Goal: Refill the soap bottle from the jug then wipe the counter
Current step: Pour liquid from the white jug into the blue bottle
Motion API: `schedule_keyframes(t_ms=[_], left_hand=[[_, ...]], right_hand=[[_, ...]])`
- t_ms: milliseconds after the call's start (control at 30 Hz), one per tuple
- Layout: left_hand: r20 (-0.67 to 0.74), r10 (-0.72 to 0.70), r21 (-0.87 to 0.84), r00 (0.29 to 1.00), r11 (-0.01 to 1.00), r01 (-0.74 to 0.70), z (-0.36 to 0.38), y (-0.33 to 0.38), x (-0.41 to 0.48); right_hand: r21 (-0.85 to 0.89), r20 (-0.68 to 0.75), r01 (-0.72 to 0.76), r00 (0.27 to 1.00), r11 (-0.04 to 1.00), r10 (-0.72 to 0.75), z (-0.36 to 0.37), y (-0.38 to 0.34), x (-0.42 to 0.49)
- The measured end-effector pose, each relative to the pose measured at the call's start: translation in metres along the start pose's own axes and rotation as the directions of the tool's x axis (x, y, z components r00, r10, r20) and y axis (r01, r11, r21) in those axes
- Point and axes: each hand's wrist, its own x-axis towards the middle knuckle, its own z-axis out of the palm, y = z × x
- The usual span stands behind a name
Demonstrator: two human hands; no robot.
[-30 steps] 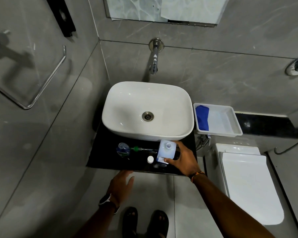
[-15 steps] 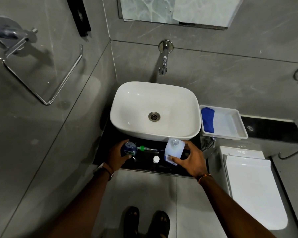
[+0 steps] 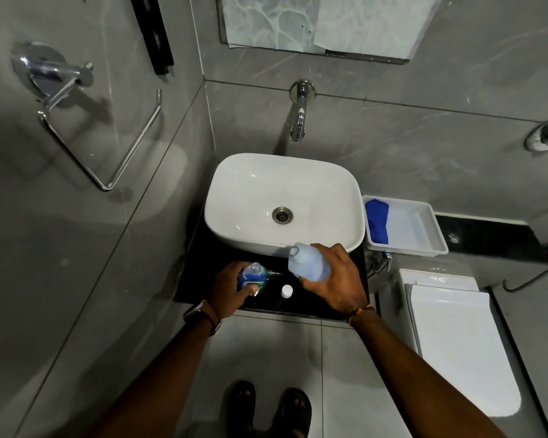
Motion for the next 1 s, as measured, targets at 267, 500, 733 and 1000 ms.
schedule_keyframes(t_ms=[267, 500, 733, 1000], left_hand=[[0.002, 0.093, 0.002, 0.996, 0.996, -0.093, 0.011, 0.028, 0.003], [0.023, 0.151, -0.024, 0.988, 0.988, -0.151, 0.015, 0.043, 0.006], [0.037, 0.158, -0.004, 0.987, 0.987, -0.158, 0.018, 0.048, 0.01], [0.052, 0.174, 0.006, 0.983, 0.985, -0.175, 0.022, 0.052, 0.01]], right_hand=[[-0.251, 0.086, 0.125, 0.991, 0.96, -0.107, -0.009, -0.027, 0.001], [-0.39, 0.102, 0.138, 0.989, 0.911, -0.107, -0.017, -0.034, 0.002], [-0.481, 0.121, 0.162, 0.986, 0.861, -0.118, -0.03, -0.034, 0.005], [-0.56, 0.142, 0.208, 0.978, 0.802, -0.154, -0.04, -0.036, 0.007]])
